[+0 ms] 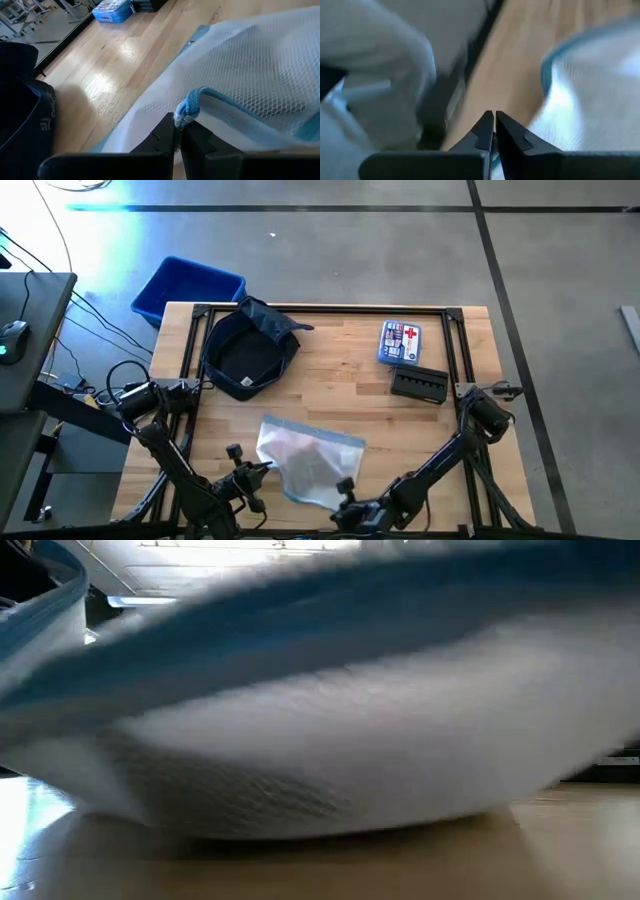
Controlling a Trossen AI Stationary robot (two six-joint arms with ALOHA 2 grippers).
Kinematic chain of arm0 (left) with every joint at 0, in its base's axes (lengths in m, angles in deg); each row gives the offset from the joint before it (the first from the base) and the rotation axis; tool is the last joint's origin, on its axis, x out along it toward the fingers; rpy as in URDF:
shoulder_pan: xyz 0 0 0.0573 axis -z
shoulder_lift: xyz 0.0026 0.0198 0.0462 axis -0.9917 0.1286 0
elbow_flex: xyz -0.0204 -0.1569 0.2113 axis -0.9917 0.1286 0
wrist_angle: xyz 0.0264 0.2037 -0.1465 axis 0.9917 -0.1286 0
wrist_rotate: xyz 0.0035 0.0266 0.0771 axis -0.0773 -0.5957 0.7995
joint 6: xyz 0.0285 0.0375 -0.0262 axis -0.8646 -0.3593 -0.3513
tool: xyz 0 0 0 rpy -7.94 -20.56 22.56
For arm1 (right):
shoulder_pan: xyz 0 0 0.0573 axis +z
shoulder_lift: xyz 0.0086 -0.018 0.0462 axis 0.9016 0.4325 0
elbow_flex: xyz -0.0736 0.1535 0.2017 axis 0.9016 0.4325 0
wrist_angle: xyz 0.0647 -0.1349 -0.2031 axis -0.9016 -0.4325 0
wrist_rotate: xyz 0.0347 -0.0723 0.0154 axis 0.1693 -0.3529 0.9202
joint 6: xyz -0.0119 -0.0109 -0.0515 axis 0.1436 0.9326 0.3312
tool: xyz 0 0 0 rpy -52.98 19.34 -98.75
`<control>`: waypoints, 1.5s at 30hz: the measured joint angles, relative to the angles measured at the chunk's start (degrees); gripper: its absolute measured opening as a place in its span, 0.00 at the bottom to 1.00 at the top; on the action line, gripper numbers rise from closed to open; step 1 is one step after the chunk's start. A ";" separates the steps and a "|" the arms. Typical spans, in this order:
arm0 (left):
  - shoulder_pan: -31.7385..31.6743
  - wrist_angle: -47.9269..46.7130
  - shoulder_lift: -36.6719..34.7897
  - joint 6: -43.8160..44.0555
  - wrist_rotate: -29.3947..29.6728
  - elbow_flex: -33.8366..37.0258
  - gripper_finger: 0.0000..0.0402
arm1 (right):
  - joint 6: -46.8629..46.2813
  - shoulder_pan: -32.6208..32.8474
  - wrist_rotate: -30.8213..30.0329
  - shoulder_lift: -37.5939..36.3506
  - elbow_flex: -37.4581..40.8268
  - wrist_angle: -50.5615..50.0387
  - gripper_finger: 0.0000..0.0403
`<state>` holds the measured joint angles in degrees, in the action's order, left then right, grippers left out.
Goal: Unpack backpack
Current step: Close the transparent zip bag, then put the transparent zip bag into the black backpack
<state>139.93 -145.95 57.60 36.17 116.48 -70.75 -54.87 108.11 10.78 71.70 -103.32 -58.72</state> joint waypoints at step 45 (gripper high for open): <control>-5.03 12.68 1.58 -37.63 -13.27 -13.37 0.34 | -75.30 5.98 -13.02 -4.87 0.38 -68.53 0.21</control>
<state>134.90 -133.27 59.18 -1.46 103.21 -84.12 -130.17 114.09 -2.24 66.83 -102.94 -127.24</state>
